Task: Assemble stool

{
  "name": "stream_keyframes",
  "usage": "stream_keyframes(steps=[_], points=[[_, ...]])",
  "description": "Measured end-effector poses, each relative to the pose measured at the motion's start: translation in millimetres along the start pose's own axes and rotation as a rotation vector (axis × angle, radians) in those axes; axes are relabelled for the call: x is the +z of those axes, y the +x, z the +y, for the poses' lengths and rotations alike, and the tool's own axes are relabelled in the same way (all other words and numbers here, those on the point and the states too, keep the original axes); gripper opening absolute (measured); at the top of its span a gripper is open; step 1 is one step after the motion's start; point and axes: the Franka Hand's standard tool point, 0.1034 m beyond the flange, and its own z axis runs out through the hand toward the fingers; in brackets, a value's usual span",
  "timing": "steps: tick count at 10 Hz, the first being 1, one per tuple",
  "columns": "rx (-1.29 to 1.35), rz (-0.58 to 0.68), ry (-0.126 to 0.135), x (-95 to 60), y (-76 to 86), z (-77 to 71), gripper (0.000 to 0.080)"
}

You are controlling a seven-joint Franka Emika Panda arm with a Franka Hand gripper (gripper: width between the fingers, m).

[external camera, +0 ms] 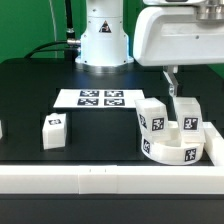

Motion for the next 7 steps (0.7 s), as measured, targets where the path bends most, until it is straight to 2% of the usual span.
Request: stream_keyframes(steps=[3, 5, 7], points=[[-0.19, -0.004, -0.012, 0.5, -0.6, 4.3, 0.0649], [-0.429, -0.018, -0.039, 1.4, -1.4, 5.5, 0.0649], [-0.62, -0.034, -0.051, 4.7, -3.2, 8.0, 0.0649]])
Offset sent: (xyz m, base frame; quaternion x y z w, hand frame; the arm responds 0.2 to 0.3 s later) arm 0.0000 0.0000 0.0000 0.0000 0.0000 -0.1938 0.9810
